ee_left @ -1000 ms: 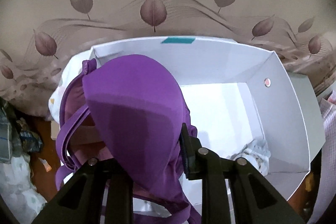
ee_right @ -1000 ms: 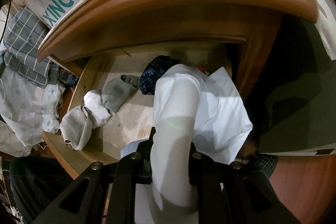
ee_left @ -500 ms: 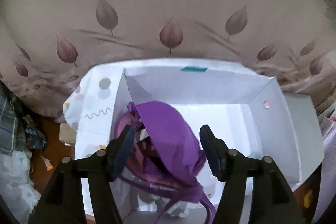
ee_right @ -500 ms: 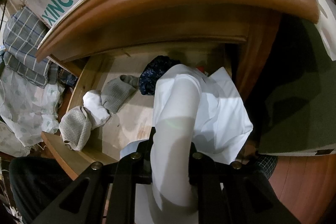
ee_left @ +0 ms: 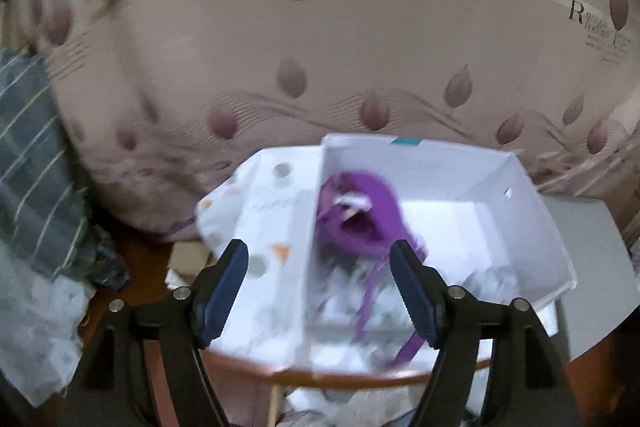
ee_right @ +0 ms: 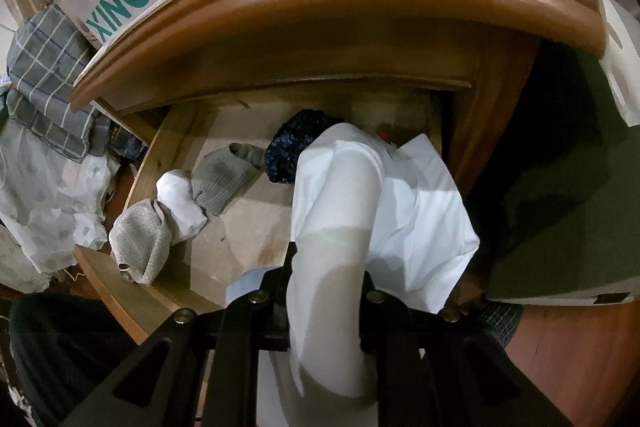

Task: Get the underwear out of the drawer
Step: 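Bring the left tool back to the open drawer, then lift the white underwear into the XINCCI box and open the right tool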

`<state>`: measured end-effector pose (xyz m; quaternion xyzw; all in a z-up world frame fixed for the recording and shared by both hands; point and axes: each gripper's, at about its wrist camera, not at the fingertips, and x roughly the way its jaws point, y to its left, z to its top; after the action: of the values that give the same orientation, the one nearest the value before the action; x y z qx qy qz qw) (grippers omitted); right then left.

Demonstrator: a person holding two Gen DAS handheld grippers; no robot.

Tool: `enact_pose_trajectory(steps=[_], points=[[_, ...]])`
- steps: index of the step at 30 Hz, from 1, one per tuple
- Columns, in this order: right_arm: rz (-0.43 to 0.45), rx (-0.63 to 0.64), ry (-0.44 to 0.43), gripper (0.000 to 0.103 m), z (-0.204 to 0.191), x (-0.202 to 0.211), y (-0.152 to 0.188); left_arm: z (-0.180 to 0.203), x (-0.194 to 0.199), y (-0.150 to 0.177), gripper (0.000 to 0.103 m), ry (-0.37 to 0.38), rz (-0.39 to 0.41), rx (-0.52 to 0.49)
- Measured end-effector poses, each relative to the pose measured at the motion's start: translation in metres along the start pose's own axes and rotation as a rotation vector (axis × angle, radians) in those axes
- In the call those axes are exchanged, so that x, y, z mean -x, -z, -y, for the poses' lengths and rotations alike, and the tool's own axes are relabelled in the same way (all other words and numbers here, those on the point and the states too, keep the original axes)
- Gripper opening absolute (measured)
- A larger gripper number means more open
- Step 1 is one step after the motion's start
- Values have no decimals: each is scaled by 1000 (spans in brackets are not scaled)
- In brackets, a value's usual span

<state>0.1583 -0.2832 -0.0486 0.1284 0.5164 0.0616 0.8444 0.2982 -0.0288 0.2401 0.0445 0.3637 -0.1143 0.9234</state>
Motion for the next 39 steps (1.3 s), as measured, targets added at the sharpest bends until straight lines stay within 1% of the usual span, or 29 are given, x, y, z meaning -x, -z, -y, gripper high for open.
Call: enact_pose_trajectory(steps=[1,2,3,5,8,11,13,15,17,18,20,22,23,24,26,29,32,36,39], points=[[5,0,0,15,0,1,0,-7,2,14,73,-18,-5,14],[11,-2,1,15,0,2,0,-11,3,25,73,-23,-6,23],[21,2,0,15,-2,3,0,-18,3,43,74,-23,-4,28],[41,13,5,15,-4,6,-1,-25,-1,66,74,-47,-18,33],[76,43,4,15,-11,13,-3,-33,-13,99,74,-75,-53,41],[105,83,20,15,-19,21,-2,-39,-27,132,74,-103,-69,47],[95,91,32,15,-21,21,-2,-40,-33,149,74,-124,-78,40],[77,89,58,15,-21,19,-3,-42,-40,163,77,-139,-87,48],[66,81,78,15,-20,17,-3,-46,-49,175,78,-148,-100,79],[58,73,95,15,-19,16,-3,-51,-54,182,78,-151,-110,115],[55,64,102,15,-19,17,-2,-56,-60,193,79,-158,-125,147],[42,54,104,15,-19,17,-3,-60,-67,199,79,-172,-146,145],[41,55,111,15,-21,19,-3,-62,-69,200,79,-187,-145,141],[41,58,116,15,-22,20,-4,-64,-71,202,79,-222,-138,135],[37,65,115,15,-26,24,-6,-67,-73,203,80,-244,-146,143],[36,58,94,15,-34,32,-10,-78,-74,204,85,-220,-156,197],[40,72,83,15,-40,45,-12,-82,-74,206,85,-241,-162,210],[52,84,67,15,-50,66,-16,-91,-76,207,85,-218,-183,247],[57,85,54,15,-55,81,-20,-94,-77,208,85,-233,-193,262]])
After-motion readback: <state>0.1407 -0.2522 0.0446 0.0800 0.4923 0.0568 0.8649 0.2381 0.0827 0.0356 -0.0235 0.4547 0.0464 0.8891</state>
